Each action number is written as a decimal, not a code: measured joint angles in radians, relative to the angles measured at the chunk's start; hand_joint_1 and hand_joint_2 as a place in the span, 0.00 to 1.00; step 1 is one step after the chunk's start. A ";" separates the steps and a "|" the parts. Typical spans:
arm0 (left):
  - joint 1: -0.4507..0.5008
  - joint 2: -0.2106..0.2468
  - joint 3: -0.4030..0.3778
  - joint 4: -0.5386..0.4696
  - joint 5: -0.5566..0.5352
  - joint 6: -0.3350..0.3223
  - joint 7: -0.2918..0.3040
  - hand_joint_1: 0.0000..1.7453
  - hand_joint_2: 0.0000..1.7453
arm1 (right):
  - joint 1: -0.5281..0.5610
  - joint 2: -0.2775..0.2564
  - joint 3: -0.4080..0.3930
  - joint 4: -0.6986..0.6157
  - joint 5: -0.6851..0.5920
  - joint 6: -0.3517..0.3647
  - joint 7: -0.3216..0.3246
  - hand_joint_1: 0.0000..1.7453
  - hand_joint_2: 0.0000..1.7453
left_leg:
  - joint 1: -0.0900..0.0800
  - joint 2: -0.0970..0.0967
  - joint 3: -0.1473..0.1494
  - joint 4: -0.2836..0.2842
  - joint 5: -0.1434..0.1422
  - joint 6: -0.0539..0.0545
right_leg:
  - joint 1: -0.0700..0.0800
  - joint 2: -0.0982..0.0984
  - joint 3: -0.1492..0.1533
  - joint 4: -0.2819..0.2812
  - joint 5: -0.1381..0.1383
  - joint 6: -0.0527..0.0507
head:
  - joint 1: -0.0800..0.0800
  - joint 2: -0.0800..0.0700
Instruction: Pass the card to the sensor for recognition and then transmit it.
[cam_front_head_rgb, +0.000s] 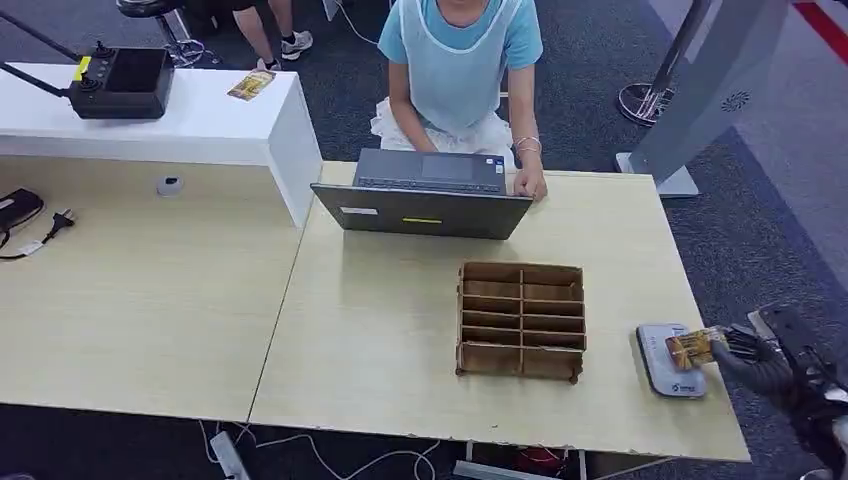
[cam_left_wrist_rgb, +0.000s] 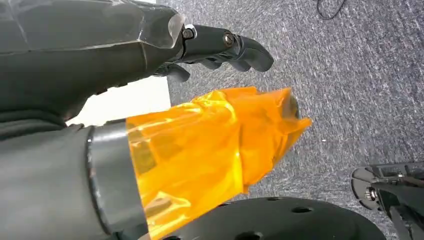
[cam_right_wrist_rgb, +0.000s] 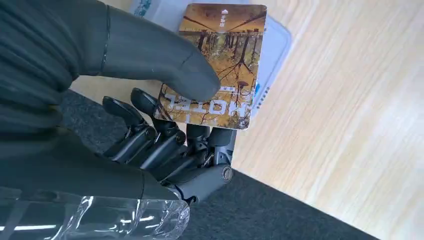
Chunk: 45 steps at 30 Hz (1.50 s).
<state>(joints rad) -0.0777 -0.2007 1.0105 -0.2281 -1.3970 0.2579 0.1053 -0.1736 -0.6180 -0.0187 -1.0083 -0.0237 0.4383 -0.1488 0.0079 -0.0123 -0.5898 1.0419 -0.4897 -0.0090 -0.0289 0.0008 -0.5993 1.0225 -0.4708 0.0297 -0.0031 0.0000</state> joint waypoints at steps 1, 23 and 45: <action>0.000 0.000 0.000 0.000 0.001 0.000 0.000 0.00 0.00 | 0.000 0.000 -0.001 -0.008 -0.006 0.004 -0.002 1.00 1.00 | 0.000 0.000 0.000 0.000 0.000 0.000 | 0.000 0.000 0.000 0.000 0.000 0.000 | 0.000 0.000; -0.002 -0.006 0.000 0.000 0.009 0.000 0.000 0.00 0.00 | -0.215 0.002 -0.004 -0.127 -0.011 -0.021 0.013 1.00 1.00 | 0.000 0.001 0.001 0.000 0.000 0.000 | 0.000 0.001 0.000 0.001 0.000 0.000 | 0.000 0.000; -0.012 -0.018 -0.009 0.000 -0.006 -0.003 0.021 0.00 0.00 | -0.725 0.169 0.320 0.002 0.333 -0.246 0.134 1.00 1.00 | 0.001 -0.003 -0.001 0.000 0.003 -0.002 | 0.000 -0.002 0.000 0.002 0.001 -0.001 | 0.000 0.000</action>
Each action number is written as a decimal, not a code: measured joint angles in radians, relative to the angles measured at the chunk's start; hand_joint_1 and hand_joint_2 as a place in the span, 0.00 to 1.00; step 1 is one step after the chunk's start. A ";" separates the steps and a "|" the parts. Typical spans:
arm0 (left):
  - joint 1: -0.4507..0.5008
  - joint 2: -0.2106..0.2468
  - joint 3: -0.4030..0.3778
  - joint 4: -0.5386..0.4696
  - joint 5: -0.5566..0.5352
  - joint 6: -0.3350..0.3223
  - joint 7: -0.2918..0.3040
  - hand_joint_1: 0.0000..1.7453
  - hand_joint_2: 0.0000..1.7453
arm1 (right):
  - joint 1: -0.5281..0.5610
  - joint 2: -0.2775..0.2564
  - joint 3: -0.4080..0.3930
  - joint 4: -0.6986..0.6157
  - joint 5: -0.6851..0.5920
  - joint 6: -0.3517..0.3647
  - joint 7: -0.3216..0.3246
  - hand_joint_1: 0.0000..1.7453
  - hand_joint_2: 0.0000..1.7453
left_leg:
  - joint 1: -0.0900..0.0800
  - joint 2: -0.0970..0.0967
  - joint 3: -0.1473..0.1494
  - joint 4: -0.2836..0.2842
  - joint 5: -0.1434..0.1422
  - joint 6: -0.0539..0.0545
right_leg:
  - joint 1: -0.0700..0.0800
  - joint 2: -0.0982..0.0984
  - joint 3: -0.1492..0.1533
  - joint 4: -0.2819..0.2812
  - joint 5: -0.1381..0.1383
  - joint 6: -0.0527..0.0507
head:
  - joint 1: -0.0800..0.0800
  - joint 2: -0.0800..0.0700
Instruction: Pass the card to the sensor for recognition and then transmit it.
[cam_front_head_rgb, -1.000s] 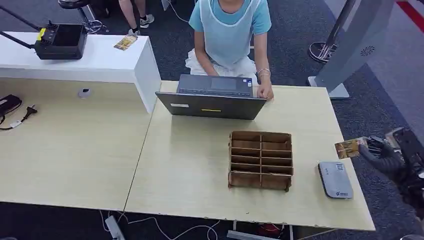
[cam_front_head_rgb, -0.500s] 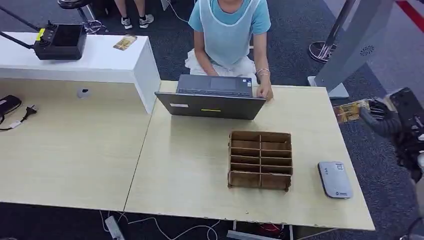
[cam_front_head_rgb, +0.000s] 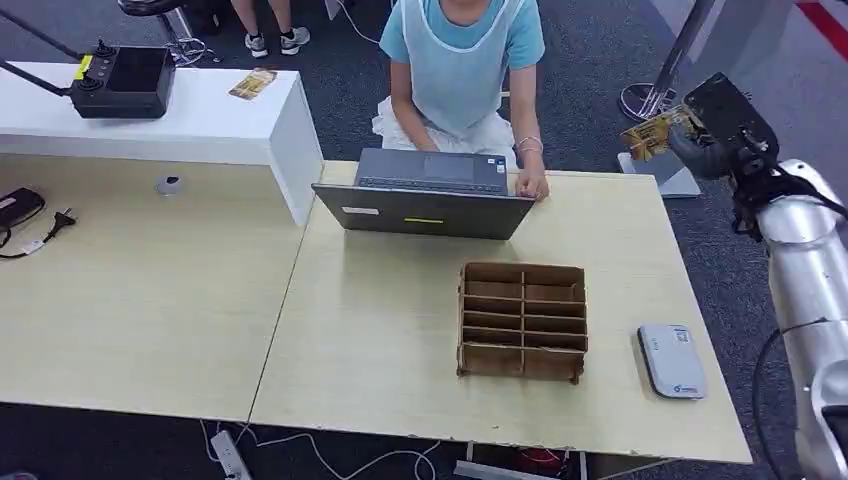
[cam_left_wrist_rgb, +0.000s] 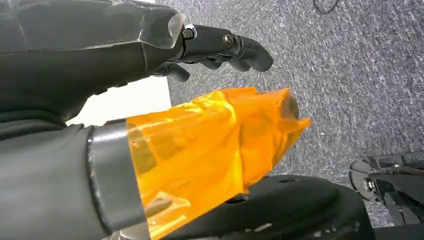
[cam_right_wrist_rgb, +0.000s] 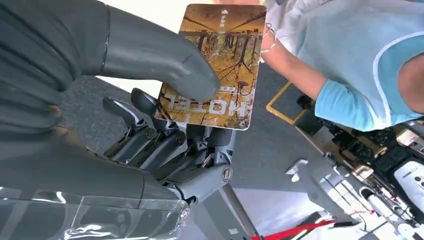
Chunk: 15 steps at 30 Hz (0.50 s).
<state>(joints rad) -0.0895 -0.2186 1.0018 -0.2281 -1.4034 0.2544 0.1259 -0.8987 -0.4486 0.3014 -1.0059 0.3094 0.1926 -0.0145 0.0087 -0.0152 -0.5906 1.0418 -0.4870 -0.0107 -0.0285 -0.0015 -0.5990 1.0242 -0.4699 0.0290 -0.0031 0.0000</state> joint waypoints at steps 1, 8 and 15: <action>0.000 0.000 0.000 0.000 0.000 0.000 0.000 0.00 0.00 | -0.004 0.003 0.005 0.005 0.002 0.000 0.000 1.00 1.00 | 0.000 0.000 0.000 0.000 0.000 0.000 | 0.000 0.000 0.000 0.000 0.000 0.000 | 0.000 0.000; 0.000 0.000 -0.006 0.000 -0.004 -0.002 0.002 0.00 0.00 | -0.028 0.026 0.033 0.027 0.074 -0.040 0.015 1.00 1.00 | 0.000 0.001 -0.001 0.000 0.000 0.000 | 0.000 0.001 0.000 0.000 0.000 0.000 | 0.000 0.000; 0.000 -0.003 -0.011 0.000 -0.009 -0.002 0.002 0.00 0.00 | -0.087 0.092 0.084 0.049 0.201 -0.151 0.031 1.00 1.00 | 0.001 0.001 0.001 0.000 0.000 -0.001 | 0.001 0.002 0.000 0.000 0.000 0.000 | 0.000 0.000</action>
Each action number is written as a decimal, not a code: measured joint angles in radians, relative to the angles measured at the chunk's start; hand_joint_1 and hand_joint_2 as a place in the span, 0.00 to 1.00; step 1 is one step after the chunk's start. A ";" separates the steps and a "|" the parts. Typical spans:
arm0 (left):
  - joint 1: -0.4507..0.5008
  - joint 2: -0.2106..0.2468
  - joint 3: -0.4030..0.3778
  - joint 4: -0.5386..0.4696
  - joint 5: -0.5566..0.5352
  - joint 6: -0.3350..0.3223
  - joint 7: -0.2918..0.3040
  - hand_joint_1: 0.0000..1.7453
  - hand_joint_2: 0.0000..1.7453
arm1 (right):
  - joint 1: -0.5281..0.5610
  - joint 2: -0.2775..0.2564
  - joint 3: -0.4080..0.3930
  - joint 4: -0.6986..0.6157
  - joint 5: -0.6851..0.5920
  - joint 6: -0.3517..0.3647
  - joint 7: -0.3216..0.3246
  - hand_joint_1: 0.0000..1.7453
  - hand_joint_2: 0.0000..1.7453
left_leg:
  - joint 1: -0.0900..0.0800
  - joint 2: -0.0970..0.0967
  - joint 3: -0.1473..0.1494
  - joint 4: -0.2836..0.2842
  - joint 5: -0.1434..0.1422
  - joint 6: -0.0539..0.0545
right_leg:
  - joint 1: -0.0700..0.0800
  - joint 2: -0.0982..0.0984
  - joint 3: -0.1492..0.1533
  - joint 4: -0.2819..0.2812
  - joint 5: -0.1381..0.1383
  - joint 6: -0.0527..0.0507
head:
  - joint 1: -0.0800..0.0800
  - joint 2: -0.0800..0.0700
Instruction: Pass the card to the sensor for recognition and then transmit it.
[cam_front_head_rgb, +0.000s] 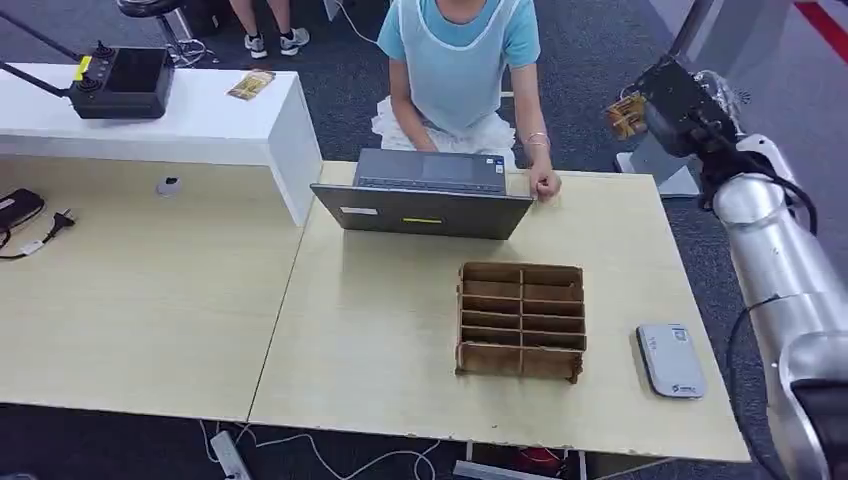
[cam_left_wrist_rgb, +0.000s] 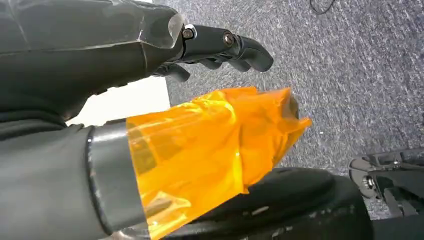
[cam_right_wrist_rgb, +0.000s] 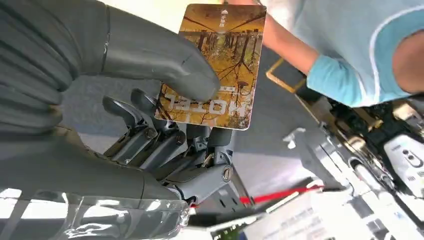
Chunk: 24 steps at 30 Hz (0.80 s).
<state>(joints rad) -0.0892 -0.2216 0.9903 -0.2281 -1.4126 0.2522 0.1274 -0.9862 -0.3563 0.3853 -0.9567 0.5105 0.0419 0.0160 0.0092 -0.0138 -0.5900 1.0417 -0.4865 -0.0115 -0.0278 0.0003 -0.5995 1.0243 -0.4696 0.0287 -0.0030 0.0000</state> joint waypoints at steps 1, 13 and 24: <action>0.000 0.000 -0.002 0.000 -0.001 0.000 0.000 0.00 0.00 | -0.004 0.008 0.007 0.000 0.021 -0.011 0.006 1.00 1.00 | 0.000 0.000 0.000 0.000 0.000 0.000 | 0.000 0.000 0.000 0.000 0.000 0.000 | 0.000 0.000; 0.000 -0.001 -0.025 0.000 -0.008 -0.009 0.005 0.00 0.00 | -0.119 0.099 0.087 0.115 0.278 -0.061 0.035 1.00 1.00 | 0.000 0.000 0.000 0.000 0.000 0.000 | 0.000 0.000 0.000 0.000 0.000 0.000 | 0.000 0.000; -0.002 -0.002 -0.031 0.000 -0.014 -0.018 0.012 0.00 0.00 | -0.154 0.124 0.132 0.243 0.405 -0.083 0.054 1.00 1.00 | 0.000 0.000 0.000 0.000 0.000 0.000 | 0.000 0.000 0.000 0.000 0.000 0.000 | 0.000 0.000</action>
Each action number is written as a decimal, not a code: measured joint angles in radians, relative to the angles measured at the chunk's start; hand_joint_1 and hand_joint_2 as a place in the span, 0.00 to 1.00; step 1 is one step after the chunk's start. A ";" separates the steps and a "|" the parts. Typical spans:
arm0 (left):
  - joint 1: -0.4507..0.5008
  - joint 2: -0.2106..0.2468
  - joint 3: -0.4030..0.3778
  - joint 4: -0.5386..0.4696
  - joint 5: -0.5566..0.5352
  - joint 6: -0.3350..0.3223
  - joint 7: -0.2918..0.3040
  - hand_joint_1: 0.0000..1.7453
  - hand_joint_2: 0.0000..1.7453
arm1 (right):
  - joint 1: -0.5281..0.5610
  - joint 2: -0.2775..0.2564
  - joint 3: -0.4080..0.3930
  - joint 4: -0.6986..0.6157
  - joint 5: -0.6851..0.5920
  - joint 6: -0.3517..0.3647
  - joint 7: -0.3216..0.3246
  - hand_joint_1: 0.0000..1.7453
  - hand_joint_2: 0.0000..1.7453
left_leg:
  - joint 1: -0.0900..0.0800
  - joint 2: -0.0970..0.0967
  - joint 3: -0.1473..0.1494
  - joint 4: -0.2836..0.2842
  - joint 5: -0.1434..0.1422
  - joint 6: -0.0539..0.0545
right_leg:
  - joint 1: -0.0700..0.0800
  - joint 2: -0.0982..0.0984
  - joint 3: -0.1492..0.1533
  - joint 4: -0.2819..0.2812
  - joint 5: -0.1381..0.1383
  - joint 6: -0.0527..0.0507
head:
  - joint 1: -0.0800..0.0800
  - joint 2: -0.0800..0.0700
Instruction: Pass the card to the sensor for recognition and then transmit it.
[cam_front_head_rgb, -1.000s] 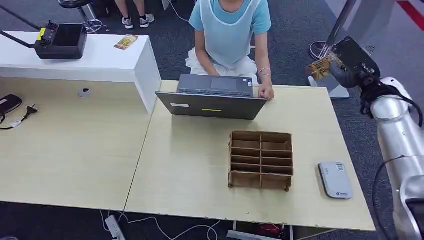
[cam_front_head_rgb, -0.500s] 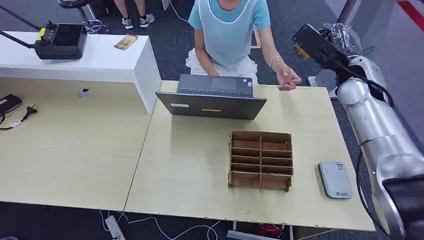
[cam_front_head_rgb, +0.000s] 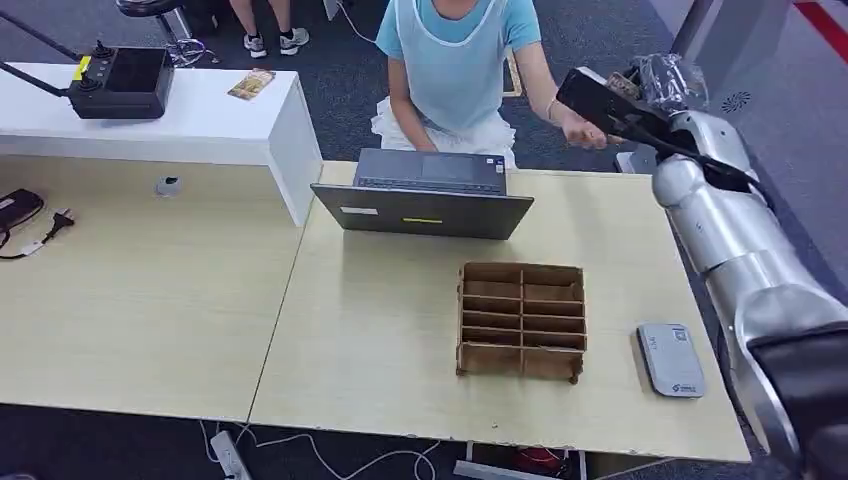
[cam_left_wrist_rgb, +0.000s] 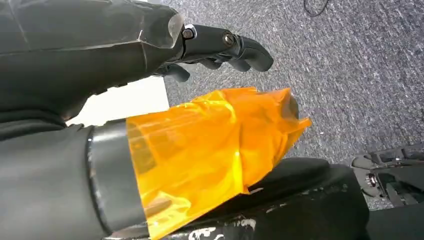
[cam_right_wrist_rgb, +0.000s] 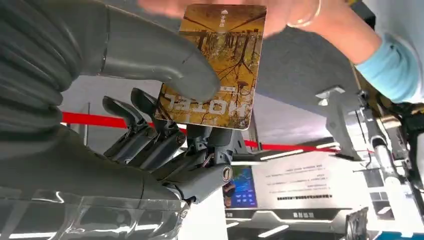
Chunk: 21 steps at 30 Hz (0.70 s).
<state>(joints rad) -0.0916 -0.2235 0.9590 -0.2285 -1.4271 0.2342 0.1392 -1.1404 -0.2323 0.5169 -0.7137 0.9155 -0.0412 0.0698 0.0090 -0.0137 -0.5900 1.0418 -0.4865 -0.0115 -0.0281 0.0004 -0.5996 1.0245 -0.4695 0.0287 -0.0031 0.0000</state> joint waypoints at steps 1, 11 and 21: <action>0.000 0.000 0.000 0.000 0.000 0.000 0.000 0.00 0.00 | 0.000 0.001 0.001 0.004 0.000 0.000 0.000 1.00 1.00 | 0.000 0.000 0.000 0.000 0.000 0.000 | 0.000 0.000 0.000 0.000 0.000 0.000 | 0.000 0.000; 0.000 0.000 -0.012 0.000 -0.001 -0.003 0.006 0.00 0.00 | -0.004 0.004 0.014 0.051 0.069 -0.027 0.000 1.00 1.00 | 0.000 0.000 0.000 0.000 0.000 0.000 | 0.000 0.000 0.000 0.000 0.000 0.000 | 0.000 0.000; 0.000 0.000 -0.013 0.000 0.000 -0.003 0.006 0.00 0.00 | -0.004 0.004 0.018 0.073 0.095 -0.035 -0.005 0.00 1.00 | 0.000 0.000 0.000 0.000 0.000 0.000 | 0.000 0.000 0.000 0.000 0.000 0.000 | 0.000 0.000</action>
<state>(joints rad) -0.0913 -0.2232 0.9461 -0.2285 -1.4267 0.2308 0.1450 -1.1448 -0.2285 0.5352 -0.6409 1.0102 -0.0763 0.0652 0.0090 -0.0134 -0.5897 1.0418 -0.4865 -0.0115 -0.0281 0.0007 -0.5996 1.0245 -0.4695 0.0287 -0.0027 0.0000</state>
